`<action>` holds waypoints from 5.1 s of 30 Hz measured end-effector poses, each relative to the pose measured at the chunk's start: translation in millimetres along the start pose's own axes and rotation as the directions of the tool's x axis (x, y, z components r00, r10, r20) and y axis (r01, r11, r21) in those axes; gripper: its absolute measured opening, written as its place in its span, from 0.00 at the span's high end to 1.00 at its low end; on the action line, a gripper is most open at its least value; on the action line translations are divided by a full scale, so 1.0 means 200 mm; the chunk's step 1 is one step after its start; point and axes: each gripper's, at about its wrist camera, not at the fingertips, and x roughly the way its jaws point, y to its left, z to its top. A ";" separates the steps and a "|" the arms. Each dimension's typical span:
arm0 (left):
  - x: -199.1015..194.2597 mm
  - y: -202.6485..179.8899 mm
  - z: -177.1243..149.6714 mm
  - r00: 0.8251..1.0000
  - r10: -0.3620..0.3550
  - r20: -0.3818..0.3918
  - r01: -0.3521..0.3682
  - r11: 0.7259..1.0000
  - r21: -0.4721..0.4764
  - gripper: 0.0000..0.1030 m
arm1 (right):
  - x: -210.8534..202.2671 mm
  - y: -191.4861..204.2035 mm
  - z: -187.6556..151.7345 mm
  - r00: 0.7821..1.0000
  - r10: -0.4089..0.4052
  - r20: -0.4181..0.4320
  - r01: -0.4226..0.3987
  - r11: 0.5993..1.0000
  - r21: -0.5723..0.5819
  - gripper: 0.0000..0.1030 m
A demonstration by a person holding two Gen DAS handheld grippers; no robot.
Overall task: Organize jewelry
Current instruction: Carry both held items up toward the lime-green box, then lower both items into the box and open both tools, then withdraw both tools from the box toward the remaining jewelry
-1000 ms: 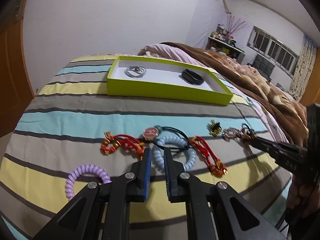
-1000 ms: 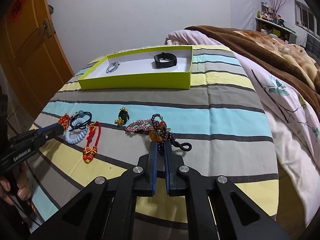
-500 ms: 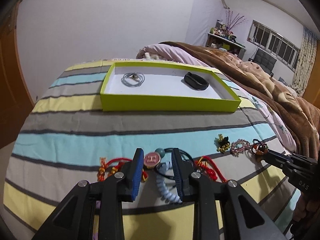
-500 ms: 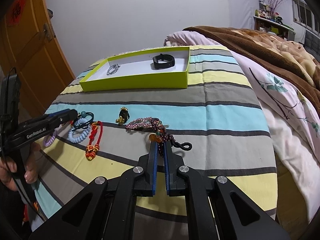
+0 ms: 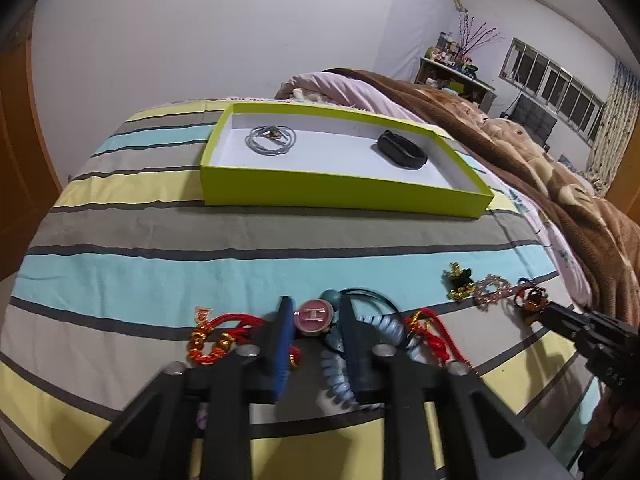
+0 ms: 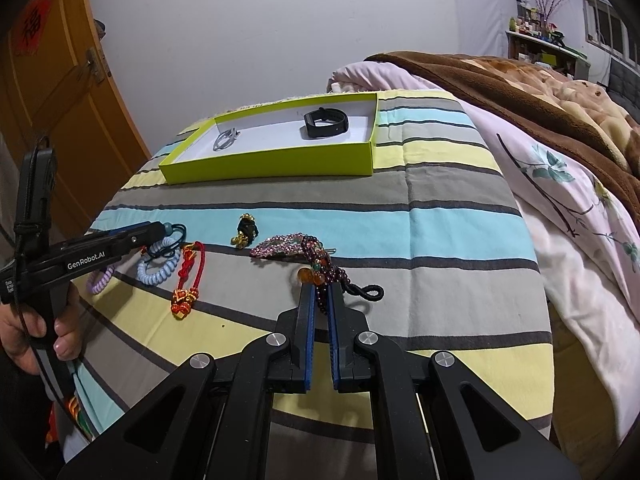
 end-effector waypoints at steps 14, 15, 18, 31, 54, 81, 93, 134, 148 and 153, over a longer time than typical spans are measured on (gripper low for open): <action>-0.18 0.01 -0.04 0.997 -0.006 0.074 0.006 1.000 -0.005 0.81 | -0.10 0.01 -0.01 1.000 -0.007 0.028 0.007 1.000 0.005 0.97; -0.20 0.01 -0.04 0.997 -0.007 0.080 0.007 1.000 -0.005 0.81 | -0.10 0.01 -0.01 1.000 -0.007 0.030 0.007 1.000 0.003 0.97; -0.25 0.00 -0.05 0.996 -0.013 0.092 0.014 1.000 -0.006 0.81 | -0.11 0.01 -0.02 0.999 -0.009 0.032 0.009 1.000 0.001 0.97; -0.43 -0.06 -0.05 0.987 -0.053 0.151 0.051 0.998 0.020 0.81 | -0.25 0.00 0.01 0.996 0.008 0.094 -0.010 1.000 0.022 0.97; -0.38 -0.07 0.28 0.972 -0.007 0.234 -0.017 0.995 0.099 0.81 | -0.11 0.10 0.39 0.986 0.054 0.157 -0.042 0.996 -0.077 0.97; 0.33 0.22 0.58 0.985 0.152 0.081 -0.157 0.986 0.049 0.81 | 0.53 -0.12 0.70 1.000 -0.003 0.015 0.003 1.000 -0.004 0.97; 0.33 0.22 0.57 0.992 0.110 0.053 -0.112 0.993 0.035 0.80 | 0.47 -0.15 0.68 1.000 0.013 0.016 -0.013 1.000 0.003 0.84; -0.78 0.00 -0.32 0.945 0.103 0.311 -0.113 0.994 0.014 0.80 | -0.51 0.20 -0.11 0.971 0.014 0.237 0.008 0.996 -0.092 0.83; -0.87 0.00 -0.51 0.947 0.120 0.297 -0.129 0.992 0.012 0.80 | -0.55 0.27 -0.26 0.975 0.011 0.221 0.017 0.992 -0.124 0.83; -0.86 0.01 -0.52 0.950 0.116 0.289 -0.124 0.992 0.011 0.80 | -0.53 0.28 -0.27 0.977 0.020 0.212 0.008 0.991 -0.130 0.83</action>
